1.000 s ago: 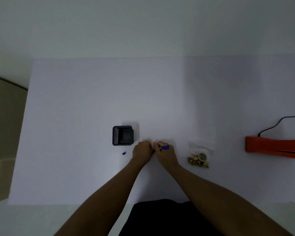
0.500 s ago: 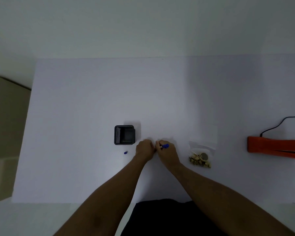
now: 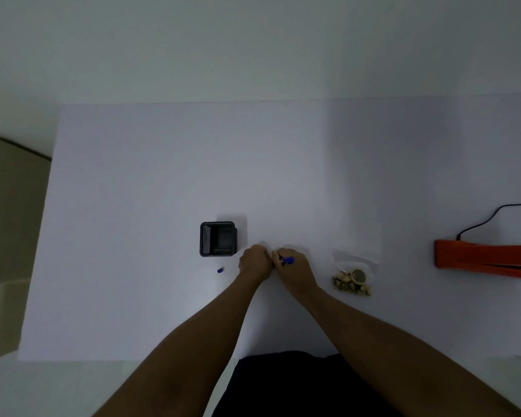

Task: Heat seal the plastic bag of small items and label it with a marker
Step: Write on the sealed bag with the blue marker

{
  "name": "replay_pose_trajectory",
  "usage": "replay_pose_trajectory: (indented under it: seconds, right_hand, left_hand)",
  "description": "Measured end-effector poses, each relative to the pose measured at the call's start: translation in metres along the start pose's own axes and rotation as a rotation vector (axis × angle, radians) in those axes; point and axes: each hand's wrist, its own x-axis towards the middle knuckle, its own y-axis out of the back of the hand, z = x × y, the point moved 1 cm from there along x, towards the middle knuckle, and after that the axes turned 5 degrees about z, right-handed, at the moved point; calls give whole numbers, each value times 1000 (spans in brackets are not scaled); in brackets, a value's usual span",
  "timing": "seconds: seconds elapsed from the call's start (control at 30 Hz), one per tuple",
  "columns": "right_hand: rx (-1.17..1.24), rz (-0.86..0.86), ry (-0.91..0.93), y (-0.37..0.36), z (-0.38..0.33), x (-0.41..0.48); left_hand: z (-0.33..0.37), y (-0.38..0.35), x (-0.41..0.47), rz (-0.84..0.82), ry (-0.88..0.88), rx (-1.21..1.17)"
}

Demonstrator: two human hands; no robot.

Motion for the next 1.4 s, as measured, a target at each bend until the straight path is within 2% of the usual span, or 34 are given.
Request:
replay_pose_trajectory:
  seconds: [0.43,0.57,1.4]
  right_hand:
    - [-58,2,-2,2,1,0]
    - [-96,-41,62,5,-2,-2]
    - [-106,9,62,9,3,-4]
  left_hand:
    - [-2,-6,7,-15,44,-33]
    - [-3,-6,8,-14,48,-32]
    - [-3,-10,11,-28,61,-43]
